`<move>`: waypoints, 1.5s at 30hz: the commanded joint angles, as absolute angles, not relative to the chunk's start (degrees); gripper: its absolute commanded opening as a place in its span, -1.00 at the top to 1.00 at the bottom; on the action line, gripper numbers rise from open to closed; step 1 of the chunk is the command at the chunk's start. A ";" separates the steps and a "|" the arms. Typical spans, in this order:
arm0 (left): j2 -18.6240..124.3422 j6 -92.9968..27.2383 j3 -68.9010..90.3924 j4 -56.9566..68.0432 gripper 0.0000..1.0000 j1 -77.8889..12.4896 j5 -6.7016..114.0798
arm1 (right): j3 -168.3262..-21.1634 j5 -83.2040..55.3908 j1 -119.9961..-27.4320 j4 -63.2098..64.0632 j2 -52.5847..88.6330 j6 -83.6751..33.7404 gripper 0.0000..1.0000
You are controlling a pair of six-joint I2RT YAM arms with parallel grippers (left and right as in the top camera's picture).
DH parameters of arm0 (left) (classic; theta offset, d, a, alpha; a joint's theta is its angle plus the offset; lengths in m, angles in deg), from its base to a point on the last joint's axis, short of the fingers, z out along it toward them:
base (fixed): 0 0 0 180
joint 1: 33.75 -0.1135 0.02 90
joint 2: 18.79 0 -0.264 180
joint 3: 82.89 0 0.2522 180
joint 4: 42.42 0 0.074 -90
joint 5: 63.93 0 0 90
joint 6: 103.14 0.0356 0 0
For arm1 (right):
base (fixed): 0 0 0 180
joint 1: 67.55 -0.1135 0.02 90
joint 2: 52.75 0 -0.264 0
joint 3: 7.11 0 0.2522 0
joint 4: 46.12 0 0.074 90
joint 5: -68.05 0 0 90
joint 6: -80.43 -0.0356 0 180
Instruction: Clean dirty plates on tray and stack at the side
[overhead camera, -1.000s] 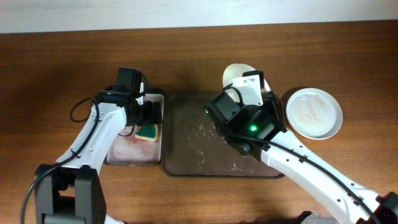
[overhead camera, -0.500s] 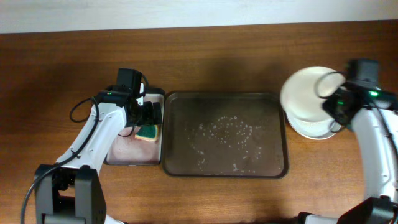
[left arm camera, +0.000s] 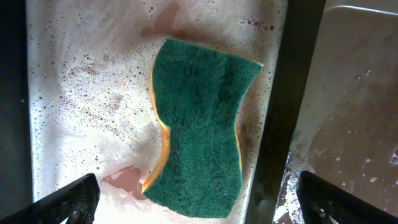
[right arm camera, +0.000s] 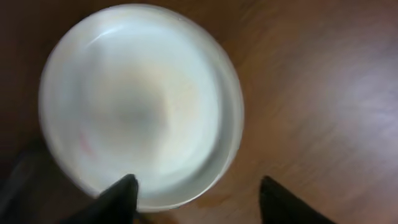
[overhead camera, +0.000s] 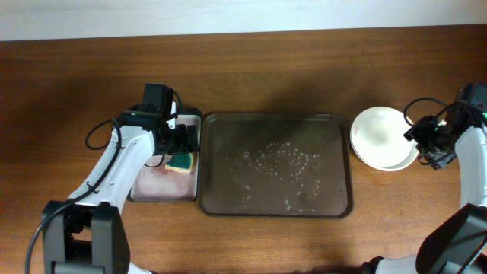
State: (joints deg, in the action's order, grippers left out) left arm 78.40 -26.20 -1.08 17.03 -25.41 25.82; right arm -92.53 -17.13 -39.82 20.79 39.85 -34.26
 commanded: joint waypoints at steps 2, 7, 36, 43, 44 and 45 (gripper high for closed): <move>77.61 -25.92 -0.62 17.42 -0.99 -25.39 28.79 | -91.89 1.86 -43.10 22.60 40.26 -23.02 -0.68; 77.59 -27.67 2.11 29.40 -0.99 -27.99 31.29 | -91.91 -7.23 -57.92 30.53 40.24 -18.74 -0.97; 20.13 -23.56 -23.77 24.79 -0.99 -31.03 31.22 | -74.69 -25.04 -89.29 26.08 -9.35 -26.56 -0.97; 20.13 -23.56 -23.77 24.81 -0.99 -31.03 31.22 | -74.41 -27.40 -84.70 25.75 -12.06 -23.94 -0.97; 20.13 -23.56 -23.77 24.94 -0.99 -31.03 31.22 | -74.08 -27.36 -82.40 24.39 -13.85 -23.33 -0.97; 20.13 -23.56 -23.77 24.94 -0.99 -31.03 31.22 | -73.42 -27.36 -80.59 23.08 -15.62 -23.31 -0.97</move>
